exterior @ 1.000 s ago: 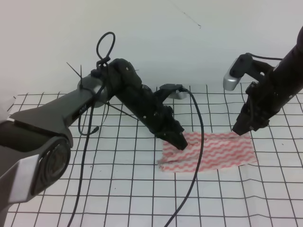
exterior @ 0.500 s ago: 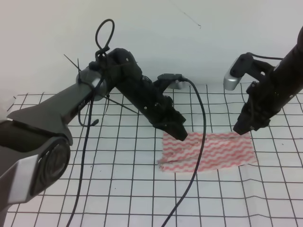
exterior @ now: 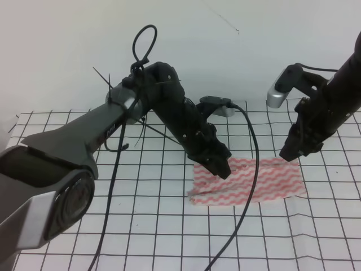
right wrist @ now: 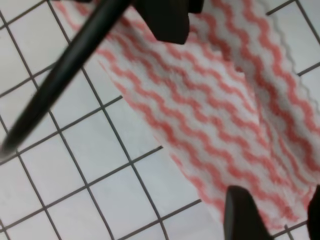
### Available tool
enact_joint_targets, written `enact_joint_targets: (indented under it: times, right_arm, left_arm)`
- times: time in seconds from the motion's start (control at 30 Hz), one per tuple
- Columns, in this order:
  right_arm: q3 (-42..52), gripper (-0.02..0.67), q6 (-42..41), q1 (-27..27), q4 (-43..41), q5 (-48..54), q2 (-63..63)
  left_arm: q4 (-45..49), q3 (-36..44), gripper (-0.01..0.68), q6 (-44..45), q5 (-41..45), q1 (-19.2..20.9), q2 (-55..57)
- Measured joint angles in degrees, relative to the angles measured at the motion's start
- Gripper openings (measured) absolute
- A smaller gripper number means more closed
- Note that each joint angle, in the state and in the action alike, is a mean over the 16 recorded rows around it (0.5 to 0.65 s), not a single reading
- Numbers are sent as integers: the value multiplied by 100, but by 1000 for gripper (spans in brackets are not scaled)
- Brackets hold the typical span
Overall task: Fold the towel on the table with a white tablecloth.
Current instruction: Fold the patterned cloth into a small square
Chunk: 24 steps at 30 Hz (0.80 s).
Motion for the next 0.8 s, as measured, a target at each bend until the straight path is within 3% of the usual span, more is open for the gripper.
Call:
enact_joint_targets:
  times: [0.3, 0.8]
  right_arm:
    - [2, 282, 14, 0, 8, 3, 0]
    - [6, 282, 0, 0, 12, -13, 0]
  left_arm:
    - [-9, 0, 194, -28, 0, -27, 57]
    - [5, -6, 15, 102, 0, -43, 86]
